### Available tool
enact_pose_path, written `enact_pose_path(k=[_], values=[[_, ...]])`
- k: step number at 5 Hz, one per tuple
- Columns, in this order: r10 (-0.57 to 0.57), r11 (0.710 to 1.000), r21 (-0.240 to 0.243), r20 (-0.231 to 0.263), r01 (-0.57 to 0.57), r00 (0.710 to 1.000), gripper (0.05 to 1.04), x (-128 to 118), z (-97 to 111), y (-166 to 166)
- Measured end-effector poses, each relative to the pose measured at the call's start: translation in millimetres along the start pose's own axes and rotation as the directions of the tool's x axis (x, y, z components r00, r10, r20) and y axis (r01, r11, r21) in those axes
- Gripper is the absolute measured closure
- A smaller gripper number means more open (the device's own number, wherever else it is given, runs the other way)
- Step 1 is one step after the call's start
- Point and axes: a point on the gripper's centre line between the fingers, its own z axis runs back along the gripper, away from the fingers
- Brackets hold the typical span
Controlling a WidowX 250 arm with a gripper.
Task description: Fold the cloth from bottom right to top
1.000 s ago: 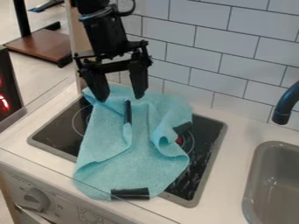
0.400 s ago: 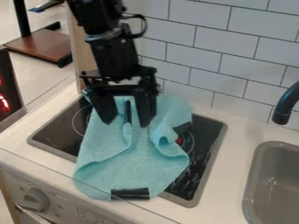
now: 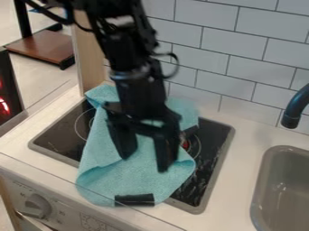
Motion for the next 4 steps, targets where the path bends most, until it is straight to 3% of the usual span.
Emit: enact_pose_path(k=[1, 2, 4], values=[[-0.117, 0.992, 0.051, 0.007, 0.116, 0.993, 0.085, -2, -11, -7], [-0.161, 0.982, 0.106, 0.034, 0.156, 0.986, 0.085, -1, -19, 0], [-0.178, 0.976, 0.127, -0.024, 0.180, 0.984, 0.085, 4, -54, 9]])
